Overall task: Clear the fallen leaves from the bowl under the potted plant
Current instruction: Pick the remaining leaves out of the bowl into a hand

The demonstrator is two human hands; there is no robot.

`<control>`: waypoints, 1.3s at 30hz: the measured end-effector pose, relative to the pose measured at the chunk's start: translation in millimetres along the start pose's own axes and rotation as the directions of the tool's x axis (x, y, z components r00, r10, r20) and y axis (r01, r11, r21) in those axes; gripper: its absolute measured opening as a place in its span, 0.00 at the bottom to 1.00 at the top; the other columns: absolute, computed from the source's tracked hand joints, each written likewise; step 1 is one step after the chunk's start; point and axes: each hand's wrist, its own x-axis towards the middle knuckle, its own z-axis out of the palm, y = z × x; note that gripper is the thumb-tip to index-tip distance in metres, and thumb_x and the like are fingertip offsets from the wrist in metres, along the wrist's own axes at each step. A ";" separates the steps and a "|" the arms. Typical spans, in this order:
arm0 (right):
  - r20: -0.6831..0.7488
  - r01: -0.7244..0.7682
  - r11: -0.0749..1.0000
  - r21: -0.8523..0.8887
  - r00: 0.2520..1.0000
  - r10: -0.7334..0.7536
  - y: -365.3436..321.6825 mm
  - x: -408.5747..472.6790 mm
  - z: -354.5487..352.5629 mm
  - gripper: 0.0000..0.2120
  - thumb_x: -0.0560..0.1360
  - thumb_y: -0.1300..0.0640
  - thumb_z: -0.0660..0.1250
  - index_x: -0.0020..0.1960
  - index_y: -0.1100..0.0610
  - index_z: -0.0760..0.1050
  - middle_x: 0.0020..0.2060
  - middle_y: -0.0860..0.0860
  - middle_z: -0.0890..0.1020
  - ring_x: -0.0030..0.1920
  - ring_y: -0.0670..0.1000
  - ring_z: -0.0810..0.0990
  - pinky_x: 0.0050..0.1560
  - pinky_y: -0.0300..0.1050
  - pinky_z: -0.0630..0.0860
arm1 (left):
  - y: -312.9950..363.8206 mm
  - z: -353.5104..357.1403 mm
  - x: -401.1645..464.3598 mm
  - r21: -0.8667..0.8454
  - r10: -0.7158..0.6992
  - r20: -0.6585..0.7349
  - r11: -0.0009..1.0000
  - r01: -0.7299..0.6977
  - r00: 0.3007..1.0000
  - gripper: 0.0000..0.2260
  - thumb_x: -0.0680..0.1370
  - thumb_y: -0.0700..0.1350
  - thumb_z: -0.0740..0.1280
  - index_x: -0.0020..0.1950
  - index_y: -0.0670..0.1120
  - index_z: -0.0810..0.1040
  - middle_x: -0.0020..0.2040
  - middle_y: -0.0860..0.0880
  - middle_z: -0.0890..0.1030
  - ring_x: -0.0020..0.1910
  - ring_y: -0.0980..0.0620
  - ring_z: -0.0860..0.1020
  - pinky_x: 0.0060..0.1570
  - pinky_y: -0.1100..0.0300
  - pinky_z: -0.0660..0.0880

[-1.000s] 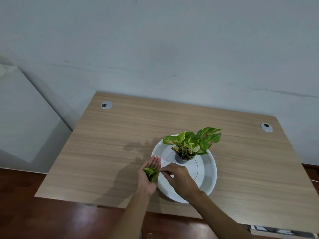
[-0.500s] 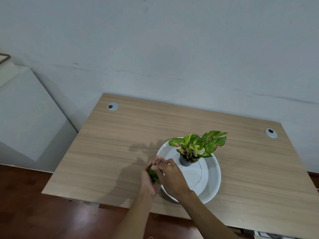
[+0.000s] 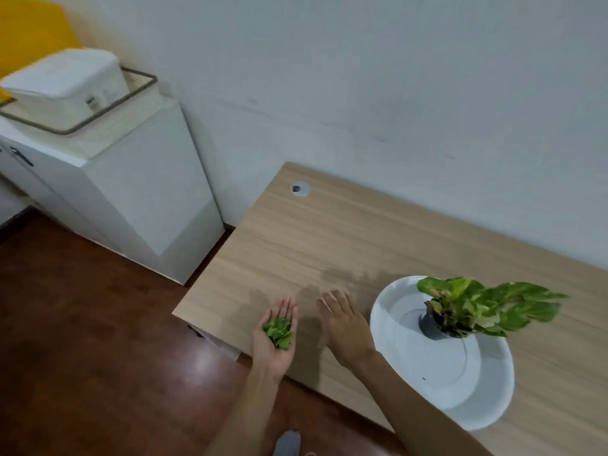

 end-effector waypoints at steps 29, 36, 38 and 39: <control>-0.041 -0.209 0.977 0.051 0.977 0.211 -194.0 234.5 64.1 0.35 0.78 0.38 0.49 0.80 0.52 0.47 0.80 0.53 0.49 0.79 0.59 0.41 0.73 0.71 0.47 | 337.0 -43.5 132.4 -0.148 0.251 -0.071 0.954 -0.259 0.965 0.16 0.82 0.43 0.55 0.63 0.38 0.77 0.65 0.41 0.79 0.60 0.45 0.80 0.61 0.53 0.77; -0.029 -0.232 0.973 0.012 0.972 0.232 -194.6 240.4 65.6 0.35 0.77 0.39 0.52 0.80 0.51 0.50 0.80 0.53 0.52 0.79 0.60 0.44 0.73 0.71 0.48 | 346.4 -77.6 219.4 -0.110 0.182 -0.171 0.973 -0.202 0.968 0.17 0.83 0.42 0.53 0.65 0.37 0.74 0.69 0.40 0.74 0.61 0.44 0.77 0.62 0.51 0.74; -0.041 -0.249 0.969 0.011 0.968 0.249 -195.8 242.2 66.4 0.35 0.77 0.39 0.54 0.80 0.51 0.51 0.80 0.53 0.53 0.79 0.60 0.46 0.73 0.71 0.48 | 344.1 -84.7 240.4 -0.057 0.151 -0.203 0.985 -0.166 0.967 0.18 0.83 0.42 0.54 0.68 0.37 0.72 0.70 0.40 0.73 0.64 0.44 0.76 0.62 0.52 0.73; -0.044 -0.257 0.966 0.013 0.965 0.258 -196.1 243.4 66.4 0.35 0.77 0.39 0.54 0.80 0.51 0.51 0.80 0.53 0.53 0.79 0.59 0.46 0.73 0.71 0.48 | 342.5 -87.9 248.6 -0.033 0.135 -0.223 0.989 -0.146 0.965 0.18 0.83 0.43 0.54 0.69 0.37 0.72 0.70 0.40 0.73 0.66 0.44 0.74 0.65 0.52 0.72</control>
